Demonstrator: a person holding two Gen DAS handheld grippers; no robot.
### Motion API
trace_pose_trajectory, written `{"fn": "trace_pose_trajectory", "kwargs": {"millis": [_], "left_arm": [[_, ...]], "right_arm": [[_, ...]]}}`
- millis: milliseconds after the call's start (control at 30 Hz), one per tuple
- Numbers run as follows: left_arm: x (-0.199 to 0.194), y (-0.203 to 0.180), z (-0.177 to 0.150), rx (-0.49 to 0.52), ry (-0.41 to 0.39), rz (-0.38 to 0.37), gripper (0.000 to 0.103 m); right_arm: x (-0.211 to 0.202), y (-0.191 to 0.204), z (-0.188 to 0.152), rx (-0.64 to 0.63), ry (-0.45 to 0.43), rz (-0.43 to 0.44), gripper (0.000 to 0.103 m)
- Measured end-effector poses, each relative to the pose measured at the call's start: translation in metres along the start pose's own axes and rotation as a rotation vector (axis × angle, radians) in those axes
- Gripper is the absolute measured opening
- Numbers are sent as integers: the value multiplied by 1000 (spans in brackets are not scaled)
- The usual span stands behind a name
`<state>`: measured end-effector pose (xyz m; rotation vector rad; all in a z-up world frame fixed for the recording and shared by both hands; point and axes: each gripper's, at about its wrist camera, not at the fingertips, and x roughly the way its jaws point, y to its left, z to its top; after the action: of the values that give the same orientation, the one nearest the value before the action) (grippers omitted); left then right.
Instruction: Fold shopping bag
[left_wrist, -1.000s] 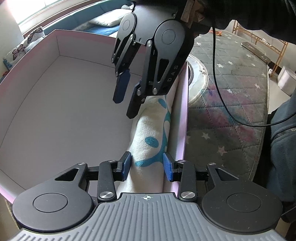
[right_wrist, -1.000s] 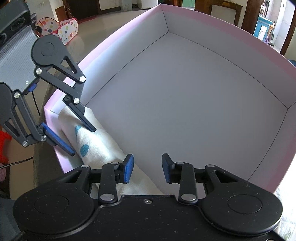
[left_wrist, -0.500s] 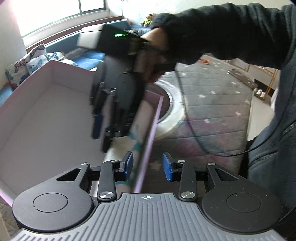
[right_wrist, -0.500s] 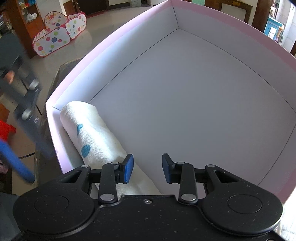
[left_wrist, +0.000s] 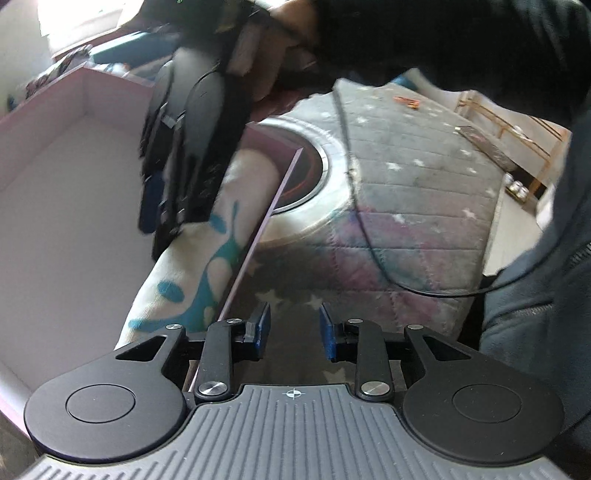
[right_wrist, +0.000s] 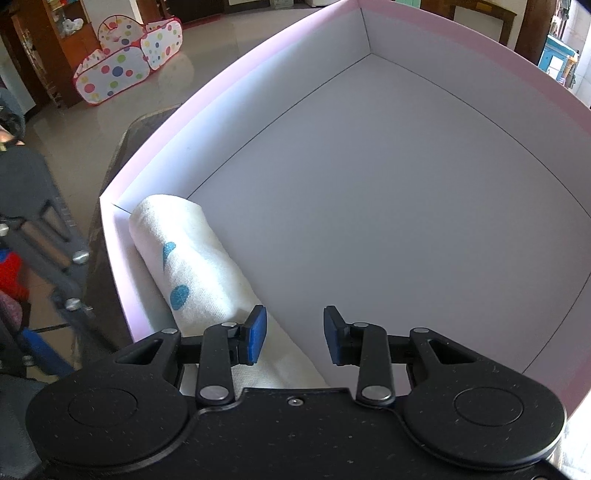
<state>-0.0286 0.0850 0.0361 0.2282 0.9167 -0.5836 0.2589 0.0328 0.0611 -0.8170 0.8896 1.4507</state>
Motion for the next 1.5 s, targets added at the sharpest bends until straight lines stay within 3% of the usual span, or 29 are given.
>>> {"fn": "trace_pose_trajectory", "kwargs": {"millis": [300,667,967,1100,1500], "left_arm": [[0,17,-3,-35,14,32,30],[-1,22,-2,-42,13,48,20],[-1,25,-1,-66,6,52,13],[0,26,-1,-76,4,58,9],[0,26,-1,-82,2,58,6]], "right_arm": [[3,0,0,19,20,56,37],[1,1,-2,1,46,101,34],[-1,1,-1,-12,56,123,24],[-1,3,-1,-15,63,138,16],[-7,-1,-3,-12,72,142,15]]}}
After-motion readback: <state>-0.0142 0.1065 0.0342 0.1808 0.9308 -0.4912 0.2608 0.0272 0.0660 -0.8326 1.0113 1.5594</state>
